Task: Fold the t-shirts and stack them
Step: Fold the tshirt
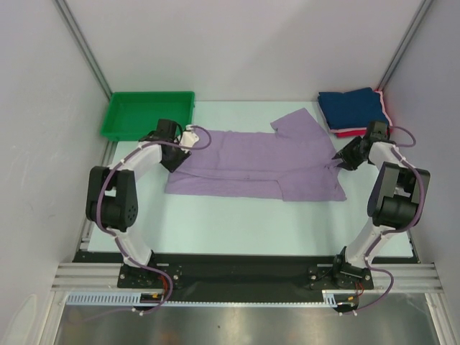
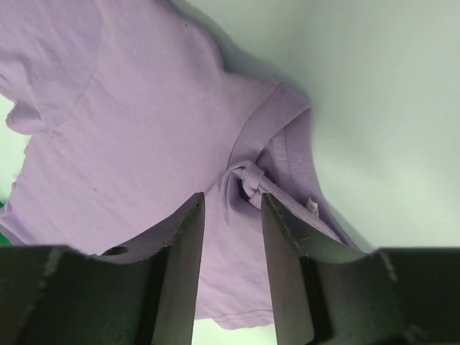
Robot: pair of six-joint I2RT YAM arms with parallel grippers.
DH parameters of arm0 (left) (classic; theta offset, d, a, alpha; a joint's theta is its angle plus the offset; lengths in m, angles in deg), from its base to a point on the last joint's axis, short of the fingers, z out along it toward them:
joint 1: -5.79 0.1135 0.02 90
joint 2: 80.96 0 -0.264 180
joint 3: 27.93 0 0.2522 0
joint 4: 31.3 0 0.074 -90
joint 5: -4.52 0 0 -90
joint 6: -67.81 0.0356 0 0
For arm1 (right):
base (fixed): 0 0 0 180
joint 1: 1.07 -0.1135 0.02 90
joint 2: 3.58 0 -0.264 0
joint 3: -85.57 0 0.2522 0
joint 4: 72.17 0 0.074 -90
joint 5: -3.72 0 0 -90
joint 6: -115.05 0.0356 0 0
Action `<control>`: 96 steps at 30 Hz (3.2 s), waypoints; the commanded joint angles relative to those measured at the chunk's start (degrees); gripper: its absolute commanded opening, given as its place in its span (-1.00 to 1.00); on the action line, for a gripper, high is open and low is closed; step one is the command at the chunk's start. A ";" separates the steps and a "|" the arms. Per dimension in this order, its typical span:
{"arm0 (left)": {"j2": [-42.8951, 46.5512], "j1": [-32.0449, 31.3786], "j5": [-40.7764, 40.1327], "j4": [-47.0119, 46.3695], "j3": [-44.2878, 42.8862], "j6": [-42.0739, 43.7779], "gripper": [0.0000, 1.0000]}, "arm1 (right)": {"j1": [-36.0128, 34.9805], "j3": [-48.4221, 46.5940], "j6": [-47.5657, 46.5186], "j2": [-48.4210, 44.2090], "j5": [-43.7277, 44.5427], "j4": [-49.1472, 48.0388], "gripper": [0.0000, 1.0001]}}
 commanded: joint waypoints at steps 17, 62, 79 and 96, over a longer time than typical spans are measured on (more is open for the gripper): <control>18.49 -5.80 2.55 -6.52 22.62 9.59 0.12 | 4.62 25.40 -1.89 -26.69 6.23 3.34 0.02; 31.50 -4.04 17.84 10.26 24.56 2.91 -0.13 | -17.97 20.67 -6.90 -43.57 2.71 9.84 -0.21; 15.85 -4.57 5.19 -7.32 23.41 -3.32 -0.27 | -55.94 13.38 -15.34 -10.79 3.83 -0.36 -0.56; 13.47 -3.33 2.99 -10.48 22.18 -7.02 -0.20 | -50.32 0.19 -13.76 3.72 13.86 2.10 -0.57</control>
